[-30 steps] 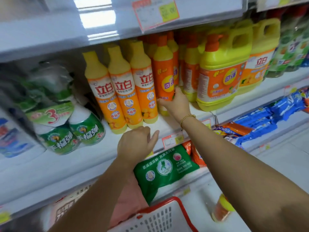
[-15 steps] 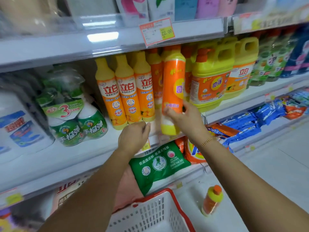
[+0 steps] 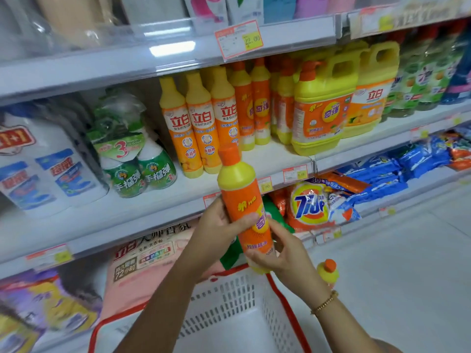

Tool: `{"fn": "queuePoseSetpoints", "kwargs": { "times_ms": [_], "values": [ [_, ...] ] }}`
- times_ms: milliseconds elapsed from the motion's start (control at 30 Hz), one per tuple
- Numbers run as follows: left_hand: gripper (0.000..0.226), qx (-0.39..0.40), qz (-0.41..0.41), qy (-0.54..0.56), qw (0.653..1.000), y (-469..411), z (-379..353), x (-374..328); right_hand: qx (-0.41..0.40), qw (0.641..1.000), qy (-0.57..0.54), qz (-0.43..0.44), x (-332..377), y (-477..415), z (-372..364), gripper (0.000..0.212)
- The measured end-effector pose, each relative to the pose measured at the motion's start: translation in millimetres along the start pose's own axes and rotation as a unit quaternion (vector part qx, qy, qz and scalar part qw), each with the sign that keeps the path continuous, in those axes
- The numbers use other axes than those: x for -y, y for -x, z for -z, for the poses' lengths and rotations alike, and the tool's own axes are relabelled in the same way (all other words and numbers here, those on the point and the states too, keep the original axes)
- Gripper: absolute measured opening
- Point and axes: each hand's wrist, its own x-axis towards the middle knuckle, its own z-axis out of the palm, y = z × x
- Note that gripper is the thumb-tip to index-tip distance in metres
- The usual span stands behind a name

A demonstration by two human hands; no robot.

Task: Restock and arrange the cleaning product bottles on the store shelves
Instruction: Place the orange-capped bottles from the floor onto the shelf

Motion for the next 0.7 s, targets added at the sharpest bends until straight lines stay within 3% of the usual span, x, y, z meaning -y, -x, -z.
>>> {"fn": "queuePoseSetpoints", "kwargs": {
  "times_ms": [133,233,333,433,533,600,700],
  "values": [
    [0.049,-0.063,-0.027,0.009,0.998,4,2,4,-0.017,1.0,0.015,0.005,-13,1,-11,0.062],
    [0.048,-0.11,-0.034,0.094,0.989,-1,5,3,-0.062,0.996,0.05,0.028,-20,6,-9,0.072],
    [0.044,-0.123,-0.03,0.181,0.975,-7,7,-3,-0.13,0.987,0.074,0.063,-23,10,-8,0.072],
    [0.042,-0.118,-0.036,0.191,0.974,-11,7,-5,-0.164,0.979,0.081,0.089,-20,10,-11,0.07],
    [0.042,-0.107,-0.046,0.173,0.978,-13,8,-6,-0.136,0.987,-0.072,0.041,-14,9,-7,0.067],
    [0.038,-0.098,-0.057,0.17,0.979,-14,10,-6,-0.075,0.979,-0.188,0.002,-15,7,4,0.067],
    [0.036,-0.077,-0.062,0.179,0.979,-15,12,-5,0.027,0.926,-0.37,-0.067,-25,6,14,0.067]
  ]
}}
